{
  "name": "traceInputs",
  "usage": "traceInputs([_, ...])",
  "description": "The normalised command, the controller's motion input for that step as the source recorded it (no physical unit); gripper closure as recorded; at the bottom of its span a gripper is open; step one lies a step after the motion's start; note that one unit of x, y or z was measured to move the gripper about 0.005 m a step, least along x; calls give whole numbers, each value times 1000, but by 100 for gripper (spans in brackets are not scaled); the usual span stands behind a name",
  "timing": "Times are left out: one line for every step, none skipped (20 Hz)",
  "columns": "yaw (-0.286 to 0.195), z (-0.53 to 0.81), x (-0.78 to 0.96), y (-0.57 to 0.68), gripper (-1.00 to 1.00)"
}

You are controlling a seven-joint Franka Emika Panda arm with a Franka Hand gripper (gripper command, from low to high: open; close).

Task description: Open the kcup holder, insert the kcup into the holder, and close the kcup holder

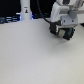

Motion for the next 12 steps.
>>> traceInputs([78, 43, -811, 326, -100])
traceInputs([78, -31, -965, 310, -100])
traceInputs([83, -32, -939, 315, -100])
traceInputs([88, -19, -817, 355, -100])
traceInputs([87, -13, -802, 361, -100])
traceInputs([88, -10, -786, 357, -100])
traceInputs([89, -9, -772, 356, -100])
traceInputs([92, -23, -745, 356, -100])
traceInputs([90, -18, -757, 352, -100])
traceInputs([91, -1, -739, 350, -100])
traceInputs([95, 9, -681, 364, -100])
traceInputs([102, 5, -627, 399, -100])
